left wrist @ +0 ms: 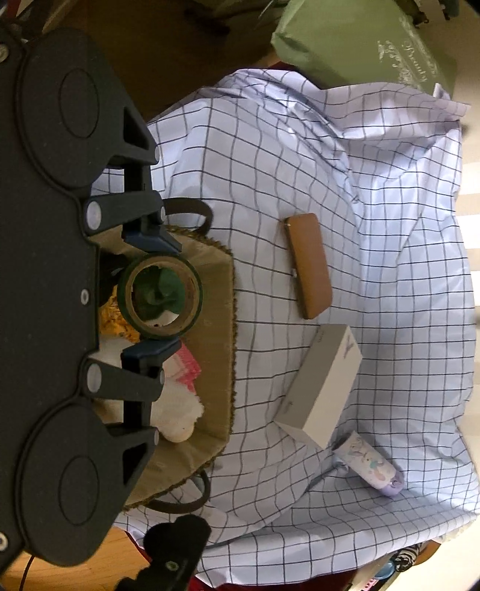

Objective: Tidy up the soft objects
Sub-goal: 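Lower tape roll into basket with left tool while right tool lowers cylinder in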

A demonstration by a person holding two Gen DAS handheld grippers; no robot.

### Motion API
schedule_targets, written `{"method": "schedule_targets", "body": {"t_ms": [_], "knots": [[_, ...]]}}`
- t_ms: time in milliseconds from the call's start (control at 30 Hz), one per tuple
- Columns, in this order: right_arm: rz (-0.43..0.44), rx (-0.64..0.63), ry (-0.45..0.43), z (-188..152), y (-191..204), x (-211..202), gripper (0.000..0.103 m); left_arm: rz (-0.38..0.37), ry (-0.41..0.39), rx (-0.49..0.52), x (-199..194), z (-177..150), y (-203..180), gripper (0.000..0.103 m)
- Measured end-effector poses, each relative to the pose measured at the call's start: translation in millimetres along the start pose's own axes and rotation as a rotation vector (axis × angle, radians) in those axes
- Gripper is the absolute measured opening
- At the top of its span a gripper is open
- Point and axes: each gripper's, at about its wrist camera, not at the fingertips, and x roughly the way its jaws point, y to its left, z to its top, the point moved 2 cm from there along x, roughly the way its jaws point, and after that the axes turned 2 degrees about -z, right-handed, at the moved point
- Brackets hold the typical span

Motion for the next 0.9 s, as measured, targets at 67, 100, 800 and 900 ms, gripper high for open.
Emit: {"method": "schedule_targets", "body": {"t_ms": [67, 100, 800, 900], "knots": [[-0.003, 0.001, 0.006, -1, -1, 2, 0.073, 0.002, 0.009, -0.003, 3, -3, 0, 0.048], [-0.004, 0.004, 0.009, -1, -1, 2, 0.073, 0.001, 0.011, -0.008, 4, -4, 1, 0.047], [-0.014, -0.023, 0.075, -6, 5, 25, 0.073, 0.062, -0.017, -0.07, -8, -22, 19, 0.078], [-0.014, -0.041, 0.088, -8, 9, 29, 0.073, 0.062, -0.01, -0.074, -11, -26, 22, 0.078]]}}
